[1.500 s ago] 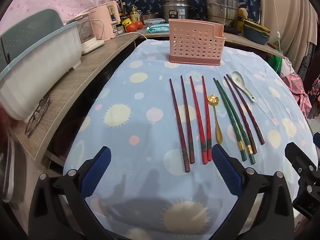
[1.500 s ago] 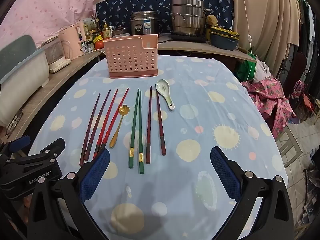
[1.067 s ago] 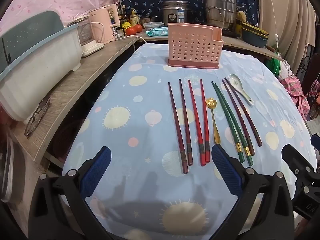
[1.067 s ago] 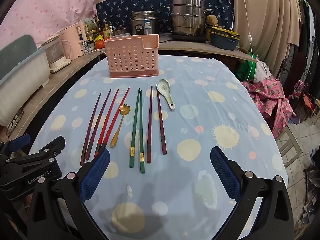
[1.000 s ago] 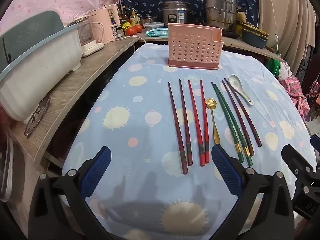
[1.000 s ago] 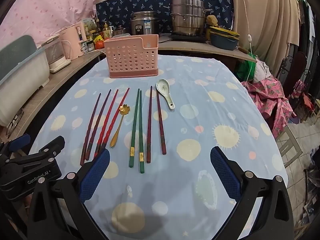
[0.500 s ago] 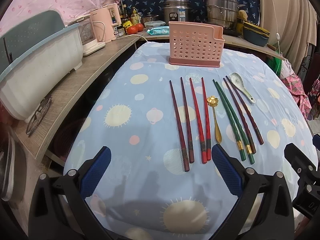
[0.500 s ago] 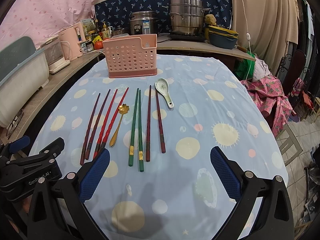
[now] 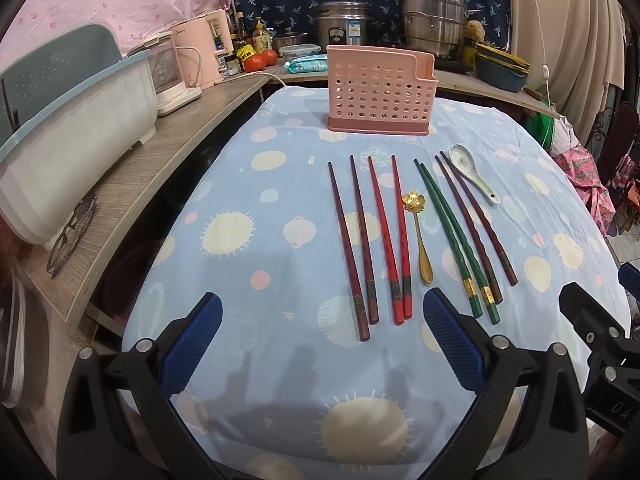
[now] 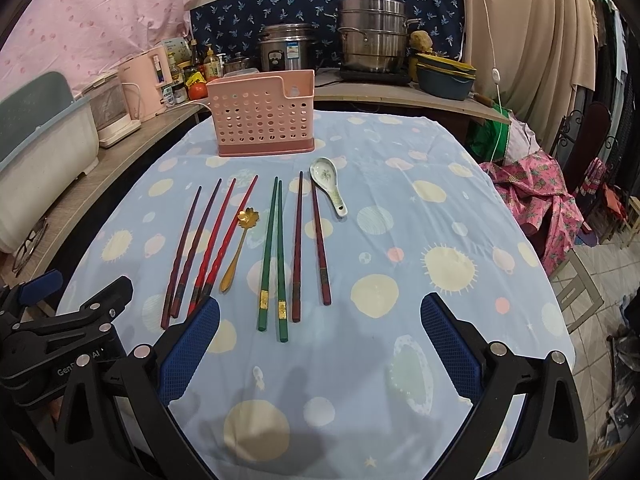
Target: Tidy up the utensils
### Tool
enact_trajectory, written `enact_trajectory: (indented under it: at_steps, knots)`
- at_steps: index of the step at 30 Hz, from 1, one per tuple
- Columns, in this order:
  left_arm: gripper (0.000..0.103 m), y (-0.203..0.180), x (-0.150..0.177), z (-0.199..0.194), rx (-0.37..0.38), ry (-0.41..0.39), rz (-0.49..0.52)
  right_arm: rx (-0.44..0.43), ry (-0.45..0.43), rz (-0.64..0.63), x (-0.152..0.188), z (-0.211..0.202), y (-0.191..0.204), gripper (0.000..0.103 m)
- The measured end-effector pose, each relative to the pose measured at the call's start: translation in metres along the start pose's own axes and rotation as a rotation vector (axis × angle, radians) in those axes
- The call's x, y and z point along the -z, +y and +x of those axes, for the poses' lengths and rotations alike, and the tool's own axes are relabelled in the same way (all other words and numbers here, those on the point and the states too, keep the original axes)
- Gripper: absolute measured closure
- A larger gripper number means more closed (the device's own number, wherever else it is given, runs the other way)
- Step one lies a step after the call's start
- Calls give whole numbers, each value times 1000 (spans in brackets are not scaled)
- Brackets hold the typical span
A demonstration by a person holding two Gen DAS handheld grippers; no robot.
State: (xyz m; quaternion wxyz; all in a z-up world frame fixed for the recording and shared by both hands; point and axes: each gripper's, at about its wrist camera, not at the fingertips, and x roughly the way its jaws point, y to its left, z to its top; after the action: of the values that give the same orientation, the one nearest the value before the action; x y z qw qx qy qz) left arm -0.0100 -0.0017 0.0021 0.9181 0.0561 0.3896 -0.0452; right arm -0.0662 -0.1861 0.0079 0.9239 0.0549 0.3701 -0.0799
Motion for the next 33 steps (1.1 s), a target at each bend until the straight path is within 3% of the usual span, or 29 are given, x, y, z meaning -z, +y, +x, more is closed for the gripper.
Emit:
enact_trajectory:
  at_steps: [33]
  knots:
    - [7, 3, 2, 2, -23, 15, -19, -1, -5, 1, 0, -2, 1, 7]
